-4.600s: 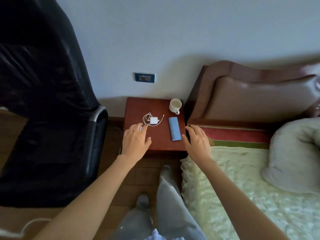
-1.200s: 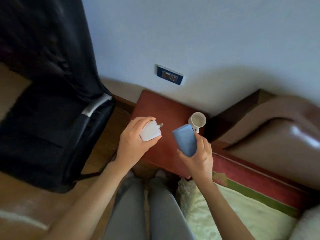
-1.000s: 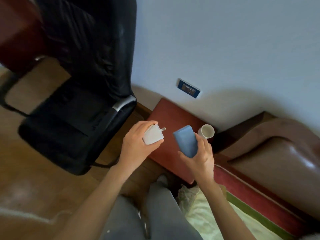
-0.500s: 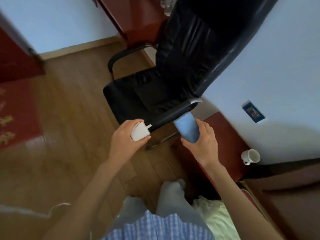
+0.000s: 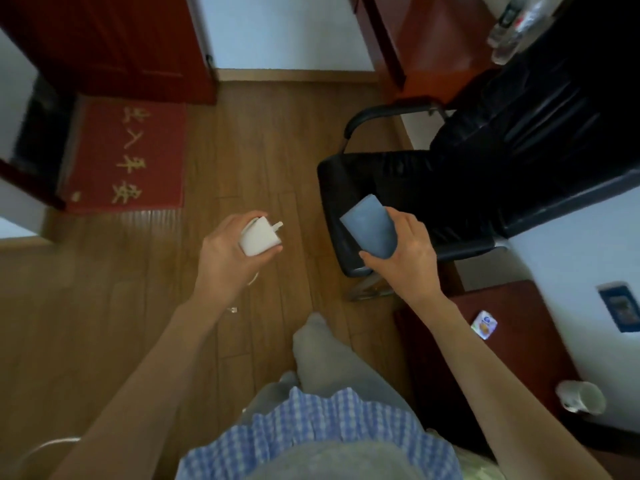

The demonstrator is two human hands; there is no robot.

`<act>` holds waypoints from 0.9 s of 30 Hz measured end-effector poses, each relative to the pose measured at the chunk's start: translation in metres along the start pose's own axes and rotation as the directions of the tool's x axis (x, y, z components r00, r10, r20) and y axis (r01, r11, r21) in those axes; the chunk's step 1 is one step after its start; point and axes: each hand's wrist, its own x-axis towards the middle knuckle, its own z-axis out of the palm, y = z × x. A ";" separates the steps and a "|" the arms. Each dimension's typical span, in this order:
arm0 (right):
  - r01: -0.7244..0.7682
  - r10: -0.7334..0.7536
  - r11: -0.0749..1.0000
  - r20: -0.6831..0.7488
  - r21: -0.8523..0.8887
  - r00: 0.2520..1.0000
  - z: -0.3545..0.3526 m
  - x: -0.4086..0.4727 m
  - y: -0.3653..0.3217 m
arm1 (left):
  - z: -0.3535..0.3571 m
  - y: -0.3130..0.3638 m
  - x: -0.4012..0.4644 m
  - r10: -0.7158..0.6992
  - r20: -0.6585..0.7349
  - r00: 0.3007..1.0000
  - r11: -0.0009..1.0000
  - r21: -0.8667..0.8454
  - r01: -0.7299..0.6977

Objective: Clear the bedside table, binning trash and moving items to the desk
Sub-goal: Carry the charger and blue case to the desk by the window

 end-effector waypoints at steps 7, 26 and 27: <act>0.054 -0.055 0.998 0.075 0.012 0.996 0.046 0.094 -0.028 | -0.027 -0.041 0.066 -0.106 -0.067 0.992 0.994 -0.036 0.103; 0.004 -0.004 0.994 -0.002 0.108 1.000 0.105 0.430 -0.059 | -0.041 -0.089 0.439 0.029 -0.058 0.998 0.999 -0.015 -0.029; -0.006 0.008 0.995 -0.013 0.100 1.000 0.108 0.445 -0.058 | -0.038 -0.093 0.459 0.046 -0.043 0.998 0.999 -0.002 -0.046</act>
